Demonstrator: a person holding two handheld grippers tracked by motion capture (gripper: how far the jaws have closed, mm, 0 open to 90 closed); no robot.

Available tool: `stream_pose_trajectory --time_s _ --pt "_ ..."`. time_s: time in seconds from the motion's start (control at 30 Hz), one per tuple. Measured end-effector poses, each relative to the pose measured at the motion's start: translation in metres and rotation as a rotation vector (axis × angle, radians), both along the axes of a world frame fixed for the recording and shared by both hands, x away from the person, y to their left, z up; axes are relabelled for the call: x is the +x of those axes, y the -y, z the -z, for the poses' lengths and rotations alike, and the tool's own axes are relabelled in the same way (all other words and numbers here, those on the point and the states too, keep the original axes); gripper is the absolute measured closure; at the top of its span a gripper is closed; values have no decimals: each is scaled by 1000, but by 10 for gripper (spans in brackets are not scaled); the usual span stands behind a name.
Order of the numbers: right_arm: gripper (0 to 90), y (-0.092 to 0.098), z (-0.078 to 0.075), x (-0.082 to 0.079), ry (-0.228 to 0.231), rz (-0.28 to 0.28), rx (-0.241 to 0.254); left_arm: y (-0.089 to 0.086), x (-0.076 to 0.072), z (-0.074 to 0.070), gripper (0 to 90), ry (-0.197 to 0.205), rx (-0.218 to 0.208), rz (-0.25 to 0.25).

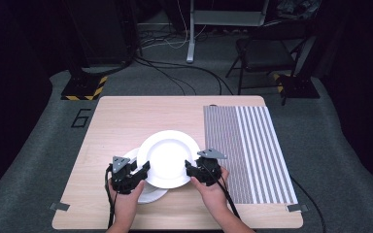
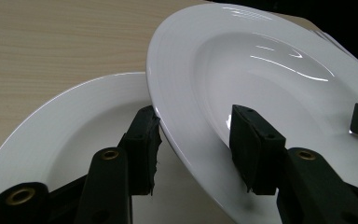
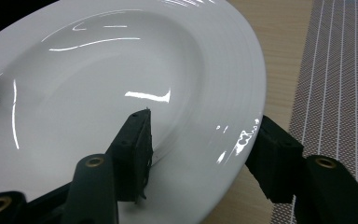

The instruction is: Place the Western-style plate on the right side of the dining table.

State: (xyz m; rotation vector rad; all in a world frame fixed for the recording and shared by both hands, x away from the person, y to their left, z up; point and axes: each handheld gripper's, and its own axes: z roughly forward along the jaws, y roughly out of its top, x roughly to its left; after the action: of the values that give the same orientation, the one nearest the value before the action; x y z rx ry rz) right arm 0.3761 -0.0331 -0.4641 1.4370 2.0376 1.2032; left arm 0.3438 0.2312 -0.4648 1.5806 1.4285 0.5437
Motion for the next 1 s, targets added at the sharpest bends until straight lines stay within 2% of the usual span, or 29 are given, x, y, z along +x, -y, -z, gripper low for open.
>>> stream_pose_trajectory --time_s 0.27,0.6,1.0 --pt "435 1 1 -1 7 2 -10 -1 4 4 535 -5 -8 16" --pt "436 6 5 -2 -9 8 -11 2 7 9 534 -16 -9 36" --pt "435 12 4 -3 -10 29 -7 8 9 7 535 -12 -7 52"
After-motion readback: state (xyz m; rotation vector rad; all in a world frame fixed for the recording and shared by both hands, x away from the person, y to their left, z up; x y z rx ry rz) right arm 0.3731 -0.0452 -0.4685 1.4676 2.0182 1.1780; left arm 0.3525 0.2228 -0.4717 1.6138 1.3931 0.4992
